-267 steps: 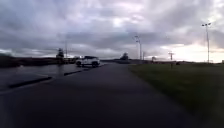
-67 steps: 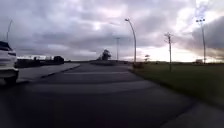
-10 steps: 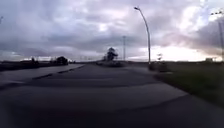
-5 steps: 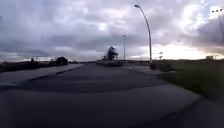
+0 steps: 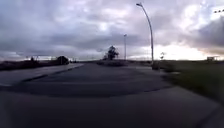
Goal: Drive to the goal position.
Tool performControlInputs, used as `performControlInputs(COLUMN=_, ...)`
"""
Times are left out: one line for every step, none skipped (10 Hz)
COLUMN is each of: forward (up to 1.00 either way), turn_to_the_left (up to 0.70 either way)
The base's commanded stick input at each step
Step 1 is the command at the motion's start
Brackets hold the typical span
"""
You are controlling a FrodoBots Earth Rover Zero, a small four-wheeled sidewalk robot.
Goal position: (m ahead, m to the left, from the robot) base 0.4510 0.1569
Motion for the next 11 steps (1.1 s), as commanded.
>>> performControlInputs(forward=0.70, turn_to_the_left=0.00)
performControlInputs(forward=0.70, turn_to_the_left=0.00)
performControlInputs(forward=0.70, turn_to_the_left=0.00)
performControlInputs(forward=0.70, turn_to_the_left=0.00)
performControlInputs(forward=0.70, turn_to_the_left=0.00)
performControlInputs(forward=0.70, turn_to_the_left=0.00)
performControlInputs(forward=0.70, turn_to_the_left=0.00)
performControlInputs(forward=0.70, turn_to_the_left=0.00)
performControlInputs(forward=0.70, turn_to_the_left=0.00)
performControlInputs(forward=0.70, turn_to_the_left=0.00)
performControlInputs(forward=0.70, turn_to_the_left=0.00)
